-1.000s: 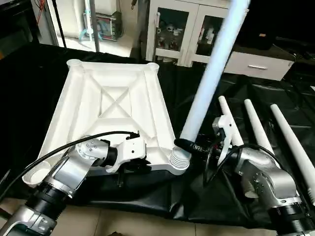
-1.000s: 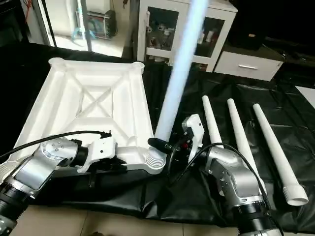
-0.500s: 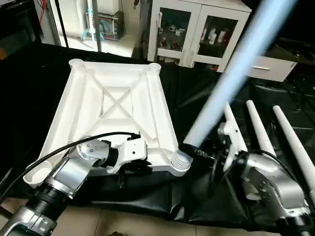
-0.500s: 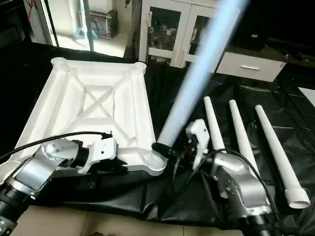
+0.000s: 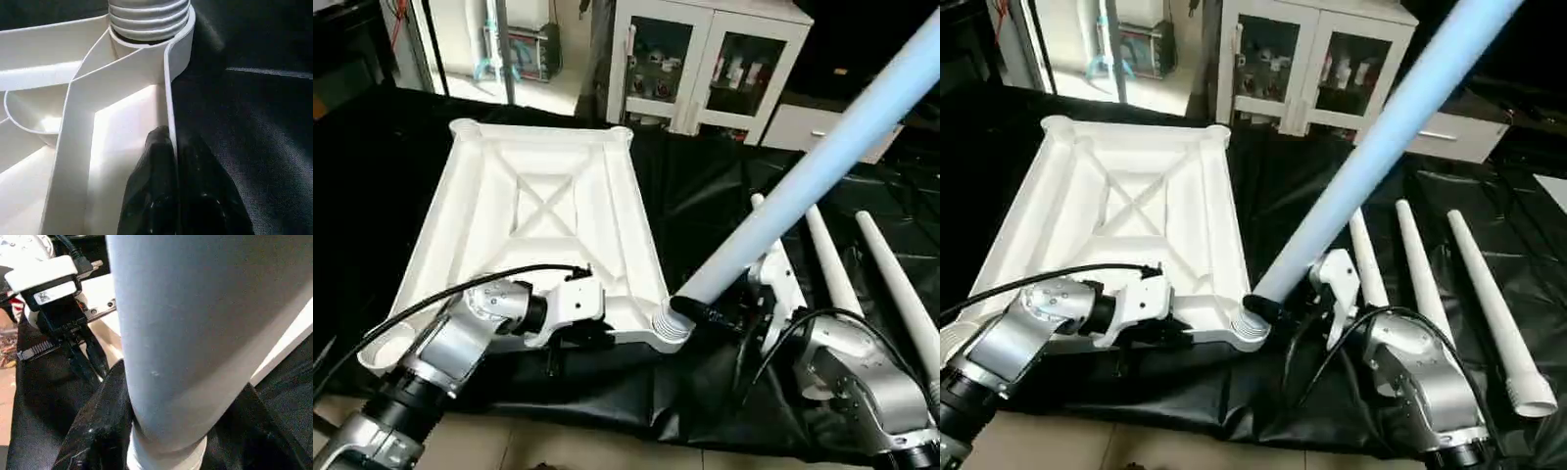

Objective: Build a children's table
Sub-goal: Insert table leg to table base

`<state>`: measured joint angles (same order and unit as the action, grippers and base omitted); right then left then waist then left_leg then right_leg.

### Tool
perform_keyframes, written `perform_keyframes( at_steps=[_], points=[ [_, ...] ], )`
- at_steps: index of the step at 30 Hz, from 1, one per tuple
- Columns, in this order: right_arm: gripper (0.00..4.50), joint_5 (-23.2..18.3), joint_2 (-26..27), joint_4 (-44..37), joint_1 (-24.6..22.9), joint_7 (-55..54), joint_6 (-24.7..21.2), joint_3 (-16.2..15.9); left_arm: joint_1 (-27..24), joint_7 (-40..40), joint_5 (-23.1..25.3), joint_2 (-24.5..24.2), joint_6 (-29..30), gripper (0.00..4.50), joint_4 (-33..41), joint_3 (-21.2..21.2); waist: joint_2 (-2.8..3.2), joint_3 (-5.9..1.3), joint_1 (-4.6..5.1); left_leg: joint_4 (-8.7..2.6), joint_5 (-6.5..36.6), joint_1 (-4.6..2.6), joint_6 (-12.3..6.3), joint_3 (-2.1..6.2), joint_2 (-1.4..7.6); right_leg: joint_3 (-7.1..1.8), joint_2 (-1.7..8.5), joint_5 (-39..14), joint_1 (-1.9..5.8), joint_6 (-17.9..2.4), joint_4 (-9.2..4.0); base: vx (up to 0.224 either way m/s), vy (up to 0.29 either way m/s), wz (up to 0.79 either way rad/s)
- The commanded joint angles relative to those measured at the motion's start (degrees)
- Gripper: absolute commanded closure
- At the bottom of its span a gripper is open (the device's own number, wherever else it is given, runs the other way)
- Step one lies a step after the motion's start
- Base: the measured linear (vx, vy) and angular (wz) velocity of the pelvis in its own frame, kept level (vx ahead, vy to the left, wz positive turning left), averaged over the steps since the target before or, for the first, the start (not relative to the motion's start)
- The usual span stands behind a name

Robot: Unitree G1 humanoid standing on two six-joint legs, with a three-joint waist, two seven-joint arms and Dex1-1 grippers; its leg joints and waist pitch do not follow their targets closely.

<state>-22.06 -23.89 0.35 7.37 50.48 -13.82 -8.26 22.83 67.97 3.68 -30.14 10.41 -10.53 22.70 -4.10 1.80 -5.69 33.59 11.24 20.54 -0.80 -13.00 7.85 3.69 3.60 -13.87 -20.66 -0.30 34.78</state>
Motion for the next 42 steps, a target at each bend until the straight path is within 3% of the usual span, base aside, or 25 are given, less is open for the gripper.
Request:
perform_keyframes(
  at_steps=[1,5,8,17,19,27,30,31,33,37,38,39,41,42],
  points=[
    [2.64,6.1,-1.9,6.8,-1.8,-2.3,-5.0,-2.3,-1.8,0.4,0.3,0.0,0.6,4.43,-2.1,1.7,0.23,-0.41,0.7,-5.87,30.2,-2.08,6.83,5.46,7.34,-4.54,8.01,-30.8,-1.66,-5.4,-6.58,0.0,0.0,0.0],
    [2.64,5.9,-1.8,7.7,0.2,-1.4,-5.6,-3.0,-1.8,0.5,0.3,-0.1,0.8,4.43,-2.0,1.8,0.19,-0.32,1.05,-5.79,32.8,-2.33,7.39,5.8,7.32,-4.49,8.13,-34.3,-2.05,-4.3,-6.92,0.0,0.0,0.0],
    [2.64,5.8,-1.7,8.7,2.1,-0.4,-6.0,-3.9,-1.9,0.6,0.2,-0.3,1.0,4.43,-1.7,1.8,0.26,-0.36,1.52,-6.21,33.7,-1.85,7.93,6.2,7.34,-4.25,7.97,-33.8,-1.63,-4.1,-6.76,0.0,0.0,0.0],
    [2.64,6.7,-3.2,10.4,6.1,4.4,-8.6,-8.4,-2.2,0.7,0.2,-0.4,1.5,4.43,-1.3,1.7,0.07,-0.29,1.33,-6.01,34.3,-2.67,8.02,5.74,7.24,-4.49,7.95,-33.1,-2.33,-4.3,-7.03,0.0,0.0,0.0],
    [2.64,6.9,-3.2,10.9,6.7,4.9,-8.6,-9.1,-2.3,0.6,0.2,-0.5,1.6,4.43,-1.3,1.6,-0.15,-0.32,1.28,-6.05,33.2,-2.49,7.72,5.67,7.21,-4.49,7.96,-31.9,-2.11,-4.7,-6.93,0.0,0.0,0.0],
    [2.64,7.0,-2.4,11.8,6.9,4.5,-8.5,-8.9,-2.4,0.4,0.2,-0.6,1.9,4.43,-1.1,1.5,-0.1,-0.3,1.14,-6.09,33.3,-2.69,7.65,5.54,7.18,-4.51,7.82,-31.4,-2.25,-4.8,-6.89,0.0,0.0,0.0],
    [2.64,7.4,-1.4,14.1,6.8,1.4,-7.9,-7.5,-2.4,0.5,0.2,-0.7,2.1,4.43,-1.1,1.4,-0.01,-0.27,1.22,-6.07,34.1,-2.71,7.79,5.63,7.11,-4.45,7.82,-32.4,-2.35,-4.6,-7.01,0.0,0.0,0.0],
    [2.64,8.4,-0.5,16.0,7.5,-1.3,-7.3,-7.0,-2.3,0.5,0.2,-0.8,2.1,4.43,-1.1,1.4,0.42,-0.19,1.26,-6.11,35.0,-2.73,8.07,5.86,7.12,-4.47,7.88,-33.2,-2.4,-4.5,-7.08,0.0,0.0,0.0],
    [2.64,8.7,-0.1,16.6,7.7,-2.5,-6.5,-6.7,-2.3,0.4,0.2,-0.7,2.2,4.43,-1.1,1.4,0.15,-0.14,1.56,-6.24,36.3,-2.62,8.35,5.98,7.09,-4.28,7.78,-34.3,-2.38,-4.1,-7.19,0.0,0.0,0.0],
    [2.64,8.7,1.3,17.1,7.8,-4.5,-5.7,-5.7,-2.3,-0.4,0.3,-0.4,2.3,4.5,-0.8,1.1,0.72,0.17,2.2,-6.48,44.1,-3.05,9.82,6.79,6.94,-3.32,7.32,-38.8,-2.57,-2.7,-7.67,0.0,0.0,0.0],
    [2.64,8.5,1.4,17.1,7.8,-4.5,-5.7,-5.7,-2.3,-0.5,0.3,-0.3,2.4,4.5,-0.9,1.1,0.75,0.17,2.67,-6.76,46.3,-3.0,10.32,7.01,6.87,-2.7,7.04,-38.3,-2.23,-2.5,-7.75,-0.051,0.031,-0.12],
    [2.65,8.1,1.8,16.8,7.6,-4.5,-5.8,-5.5,-2.2,-0.3,0.2,-0.3,2.4,4.5,-0.9,1.1,1.38,0.22,2.88,-7.49,49.2,-2.85,11.28,7.18,6.93,-2.06,6.47,-36.2,-1.83,-2.7,-7.39,0.0,0.0,0.0],
    [2.65,8.1,2.0,16.7,7.5,-4.5,-5.7,-5.4,-2.2,-0.2,0.1,-0.3,2.3,4.5,-1.0,1.1,1.9,0.37,3.15,-9.65,53.7,-1.98,12.67,6.44,7.04,-0.8,4.9,-30.1,-1.01,-3.6,-5.77,0.0,0.0,0.0],
    [2.65,8.1,2.0,16.8,7.5,-4.6,-5.6,-5.5,-2.1,-0.2,0.1,-0.3,2.3,4.5,-1.0,1.1,2.32,0.25,2.85,-12.39,55.9,-0.52,13.63,4.74,7.09,0.51,3.04,-22.6,0.42,-5.1,-2.37,-0.074,0.011,0.1]
  ],
)
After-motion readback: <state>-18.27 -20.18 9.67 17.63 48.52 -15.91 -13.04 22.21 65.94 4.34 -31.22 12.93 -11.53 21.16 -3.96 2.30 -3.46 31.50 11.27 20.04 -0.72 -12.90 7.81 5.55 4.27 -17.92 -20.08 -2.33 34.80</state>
